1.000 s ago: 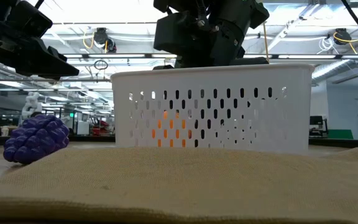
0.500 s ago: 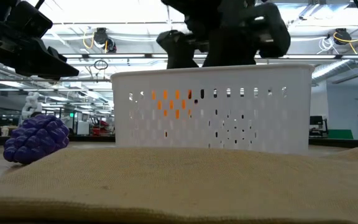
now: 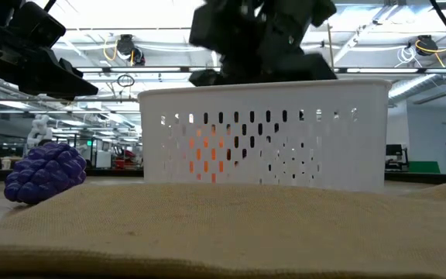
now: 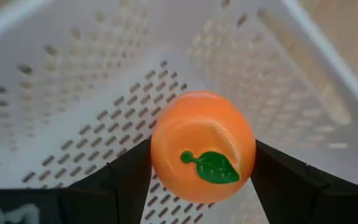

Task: Pick and placing Produce into tupperware
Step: Put the orange into the white basket, then adjust the white basket

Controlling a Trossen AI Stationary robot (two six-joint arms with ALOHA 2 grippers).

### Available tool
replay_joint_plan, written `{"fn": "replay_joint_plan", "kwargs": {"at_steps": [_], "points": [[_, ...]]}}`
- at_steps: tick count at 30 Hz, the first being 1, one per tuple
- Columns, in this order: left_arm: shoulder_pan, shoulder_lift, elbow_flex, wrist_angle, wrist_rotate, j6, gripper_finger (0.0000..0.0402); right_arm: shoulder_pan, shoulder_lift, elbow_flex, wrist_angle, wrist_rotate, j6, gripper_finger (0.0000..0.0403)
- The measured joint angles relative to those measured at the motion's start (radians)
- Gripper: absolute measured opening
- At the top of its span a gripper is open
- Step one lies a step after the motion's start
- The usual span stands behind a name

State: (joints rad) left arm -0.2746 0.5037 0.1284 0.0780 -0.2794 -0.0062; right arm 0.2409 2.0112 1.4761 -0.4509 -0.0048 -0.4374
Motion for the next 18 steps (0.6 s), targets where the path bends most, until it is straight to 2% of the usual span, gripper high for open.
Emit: {"fn": "replay_joint_plan", "kwargs": {"at_steps": [9,18], "points": [[0.000,0.000,0.000,0.000,0.000,0.000,0.0021,0.001,0.000,-0.001,0.023,-0.053,0.006,0.0265],[0.000,0.000,0.000,0.000,0.000,0.000,0.0021,0.001,0.000,-0.007,0.029,-0.053,0.038,0.0268]]}}
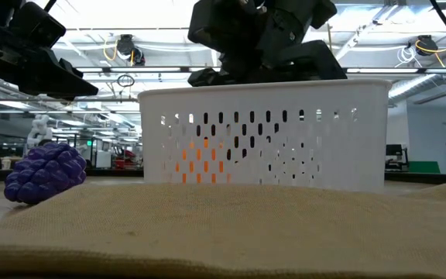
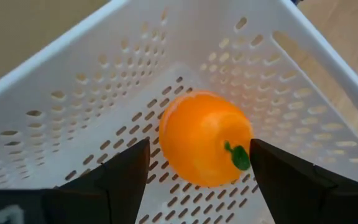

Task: Pick and placing Produce into tupperware
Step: Adjust the white basket

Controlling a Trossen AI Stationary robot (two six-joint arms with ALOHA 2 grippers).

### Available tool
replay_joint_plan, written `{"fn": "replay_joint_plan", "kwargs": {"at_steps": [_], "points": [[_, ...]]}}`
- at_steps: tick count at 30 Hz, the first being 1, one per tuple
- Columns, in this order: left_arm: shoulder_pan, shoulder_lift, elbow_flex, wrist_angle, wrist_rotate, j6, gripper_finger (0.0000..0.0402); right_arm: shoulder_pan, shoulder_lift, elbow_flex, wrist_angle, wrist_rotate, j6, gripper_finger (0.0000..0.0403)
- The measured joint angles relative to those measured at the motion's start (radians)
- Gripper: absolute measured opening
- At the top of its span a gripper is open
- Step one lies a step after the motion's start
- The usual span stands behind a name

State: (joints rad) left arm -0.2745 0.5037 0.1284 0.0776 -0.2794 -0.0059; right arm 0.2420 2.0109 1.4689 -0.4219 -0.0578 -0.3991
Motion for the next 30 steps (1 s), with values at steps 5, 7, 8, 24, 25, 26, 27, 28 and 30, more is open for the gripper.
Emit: {"fn": "replay_joint_plan", "kwargs": {"at_steps": [5,7,8,24,25,26,27,28,30], "points": [[0.000,0.000,0.000,0.000,0.000,0.000,0.0021,0.007,-0.006,-0.001,-0.015,0.031,0.011,0.0268],[0.000,0.000,0.000,0.000,0.000,-0.001,0.0021,0.010,-0.013,-0.001,-0.023,0.074,0.005,0.0268],[0.000,0.000,0.000,0.000,0.000,-0.001,0.0021,0.013,-0.018,-0.001,-0.037,0.091,0.001,0.0268],[0.000,0.000,0.000,-0.005,0.000,-0.003,0.0021,0.028,-0.145,-0.001,-0.119,0.114,0.110,0.0253],[0.000,0.000,0.000,-0.005,0.000,-0.003,0.0021,0.028,-0.149,-0.001,-0.138,0.112,0.124,0.0251],[0.000,0.000,0.000,-0.008,0.000,-0.003,0.0021,0.030,-0.151,-0.001,-0.161,0.110,0.133,0.0248],[0.000,0.000,0.000,-0.008,0.000,-0.003,0.0021,0.034,-0.152,-0.001,-0.187,0.110,0.140,0.0246],[0.000,0.000,0.000,-0.008,0.000,-0.003,0.0021,0.039,-0.151,-0.001,-0.211,0.110,0.143,0.0243],[0.000,0.000,0.000,-0.008,0.000,-0.003,0.0021,0.051,-0.151,-0.001,-0.248,0.114,0.155,0.0236]]}}
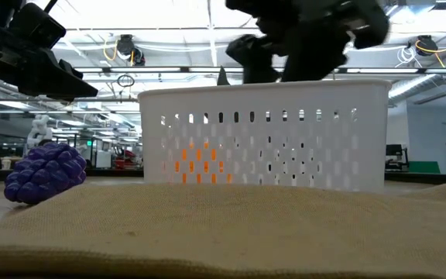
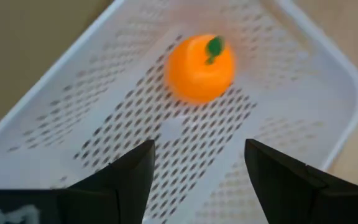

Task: Pick and placing Produce into tupperware
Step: Adjust the white basket

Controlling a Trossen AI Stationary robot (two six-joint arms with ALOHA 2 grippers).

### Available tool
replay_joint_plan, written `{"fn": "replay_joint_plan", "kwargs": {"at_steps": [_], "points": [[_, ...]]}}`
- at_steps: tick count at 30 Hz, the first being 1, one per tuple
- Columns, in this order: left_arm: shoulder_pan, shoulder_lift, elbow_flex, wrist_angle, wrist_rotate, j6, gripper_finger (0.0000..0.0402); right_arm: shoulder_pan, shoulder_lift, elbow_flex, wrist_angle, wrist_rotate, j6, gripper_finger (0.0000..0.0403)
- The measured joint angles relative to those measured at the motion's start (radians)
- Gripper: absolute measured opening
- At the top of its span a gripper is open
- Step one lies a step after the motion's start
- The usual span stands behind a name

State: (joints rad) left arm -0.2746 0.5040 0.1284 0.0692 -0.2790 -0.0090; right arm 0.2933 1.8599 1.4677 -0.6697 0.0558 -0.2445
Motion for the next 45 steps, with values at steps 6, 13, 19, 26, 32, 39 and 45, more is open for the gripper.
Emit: {"fn": "replay_joint_plan", "kwargs": {"at_steps": [6,13,19,26,32,39,45], "points": [[0.000,0.000,0.000,0.000,0.000,0.000,0.0021,0.034,-0.004,0.000,-0.040,0.049,0.043,0.0194],[0.000,0.000,0.000,0.000,0.000,-0.003,0.0021,0.058,-0.005,-0.019,-0.106,0.045,0.089,0.0128],[0.000,0.000,0.000,0.001,0.000,-0.022,0.0021,0.049,-0.005,-0.086,-0.103,0.045,0.095,0.0084],[0.000,0.000,0.000,0.001,0.000,-0.027,0.0021,0.033,-0.005,-0.110,-0.102,0.045,0.101,0.0066],[0.000,0.000,0.000,0.001,0.000,-0.023,0.0021,0.020,-0.005,-0.110,-0.108,0.047,0.068,0.0066],[0.000,0.000,0.000,0.001,0.000,-0.023,0.0021,-0.016,-0.005,-0.110,-0.129,0.048,0.044,0.0066],[0.000,0.000,0.000,0.001,0.000,-0.022,0.0021,-0.038,-0.005,-0.110,-0.130,0.048,0.033,0.0066]]}}
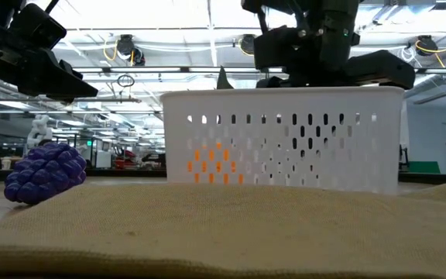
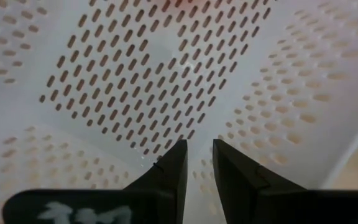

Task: Pick and placing Produce into tupperware
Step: Adjust the white basket, then put the purple grapes into the white basket

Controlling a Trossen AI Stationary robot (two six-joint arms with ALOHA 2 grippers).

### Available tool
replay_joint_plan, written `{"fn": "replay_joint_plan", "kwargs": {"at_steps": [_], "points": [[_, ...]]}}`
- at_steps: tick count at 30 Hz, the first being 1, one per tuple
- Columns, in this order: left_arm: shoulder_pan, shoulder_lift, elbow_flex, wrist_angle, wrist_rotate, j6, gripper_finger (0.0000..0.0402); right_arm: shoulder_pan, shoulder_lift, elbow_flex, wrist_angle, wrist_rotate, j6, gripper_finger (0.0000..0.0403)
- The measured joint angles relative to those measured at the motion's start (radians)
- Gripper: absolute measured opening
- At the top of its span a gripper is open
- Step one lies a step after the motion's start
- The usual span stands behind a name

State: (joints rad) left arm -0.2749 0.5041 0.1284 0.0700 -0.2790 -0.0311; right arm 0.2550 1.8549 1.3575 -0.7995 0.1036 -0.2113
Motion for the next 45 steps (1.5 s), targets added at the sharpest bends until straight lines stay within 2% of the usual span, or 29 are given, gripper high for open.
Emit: {"fn": "replay_joint_plan", "kwargs": {"at_steps": [8,16,20,24,28,32,38,45], "points": [[0.000,0.000,0.000,0.000,0.000,0.000,0.0021,0.007,-0.010,0.000,0.020,0.000,-0.011,0.0066],[0.000,0.000,0.000,0.000,0.000,0.000,0.0021,0.022,-0.107,0.000,0.073,0.000,-0.009,0.0064],[0.000,0.000,0.000,0.000,0.000,0.000,0.0021,0.021,-0.165,0.000,0.096,0.009,-0.014,0.0044],[0.000,0.000,0.000,0.000,0.000,0.003,0.0021,0.021,-0.233,0.000,0.093,0.081,-0.029,0.0007],[-0.003,0.000,0.000,0.000,0.000,0.034,0.0021,0.018,-0.326,-0.021,0.131,0.106,-0.008,0.0005],[-0.005,0.000,0.000,0.016,-0.001,0.062,0.0021,0.016,-0.460,-0.124,0.266,0.106,-0.004,0.0001],[-0.041,-0.001,0.000,0.094,-0.011,0.149,0.0021,-0.043,-0.719,-0.377,0.475,0.106,0.058,0.0000],[-0.068,-0.019,0.000,0.108,-0.165,0.162,0.0021,-0.120,-1.001,-0.622,0.545,0.106,0.152,0.0000]]}}
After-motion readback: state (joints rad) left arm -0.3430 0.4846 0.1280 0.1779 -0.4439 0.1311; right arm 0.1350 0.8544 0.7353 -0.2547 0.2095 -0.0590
